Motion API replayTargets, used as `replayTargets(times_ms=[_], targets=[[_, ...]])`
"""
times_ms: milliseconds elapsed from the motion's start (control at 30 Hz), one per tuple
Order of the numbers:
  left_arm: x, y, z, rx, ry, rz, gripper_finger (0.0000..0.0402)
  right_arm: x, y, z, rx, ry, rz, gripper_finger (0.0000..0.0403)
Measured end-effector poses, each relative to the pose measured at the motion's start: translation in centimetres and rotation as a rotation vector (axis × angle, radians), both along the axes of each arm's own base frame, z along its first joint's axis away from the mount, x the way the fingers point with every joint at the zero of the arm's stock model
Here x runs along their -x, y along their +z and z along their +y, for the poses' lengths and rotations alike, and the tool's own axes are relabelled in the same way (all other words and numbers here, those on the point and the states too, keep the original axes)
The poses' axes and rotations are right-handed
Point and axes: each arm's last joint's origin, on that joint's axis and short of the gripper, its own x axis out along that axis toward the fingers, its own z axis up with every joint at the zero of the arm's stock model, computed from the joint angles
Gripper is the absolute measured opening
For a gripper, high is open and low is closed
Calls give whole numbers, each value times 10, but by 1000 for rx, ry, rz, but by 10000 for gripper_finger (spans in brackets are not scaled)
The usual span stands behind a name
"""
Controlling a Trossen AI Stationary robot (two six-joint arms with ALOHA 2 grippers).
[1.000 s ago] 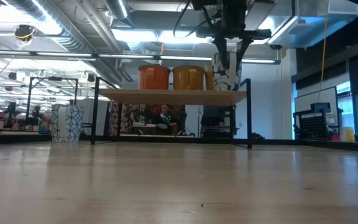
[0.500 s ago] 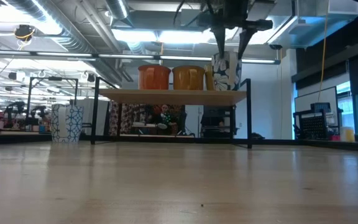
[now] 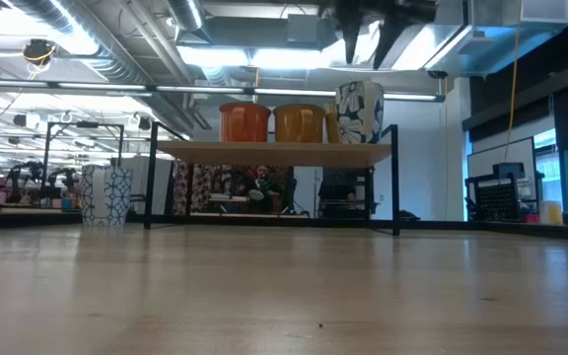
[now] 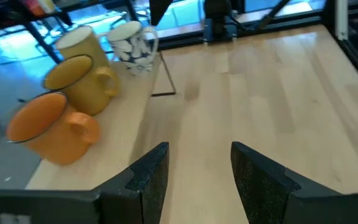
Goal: Place coffee mugs
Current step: Put the yellow patterned mug on the shelf
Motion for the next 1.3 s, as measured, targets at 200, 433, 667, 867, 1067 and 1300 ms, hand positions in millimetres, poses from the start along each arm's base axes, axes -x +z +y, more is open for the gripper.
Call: replayTargets(times_ms=[200, 433, 667, 867, 1067, 1300], targets=[[-9, -4, -9, 78, -114, 68, 167, 3, 7, 39, 86, 102, -16, 205], [-25, -12, -22, 247, -150, 173, 167, 7, 8, 97, 126, 304, -9, 205], [-48, -25, -43, 389, -92, 280, 167, 20, 10, 165, 180, 486, -83, 205], [-59, -40, -79, 624, -1, 412, 167, 35, 12, 217, 293, 587, -201, 205], [-52, -63, -132, 807, 112, 611, 166, 37, 1, 240, 386, 626, -195, 205], [-24, -90, -188, 938, 324, 729, 164, 30, -10, 245, 425, 675, -129, 205]])
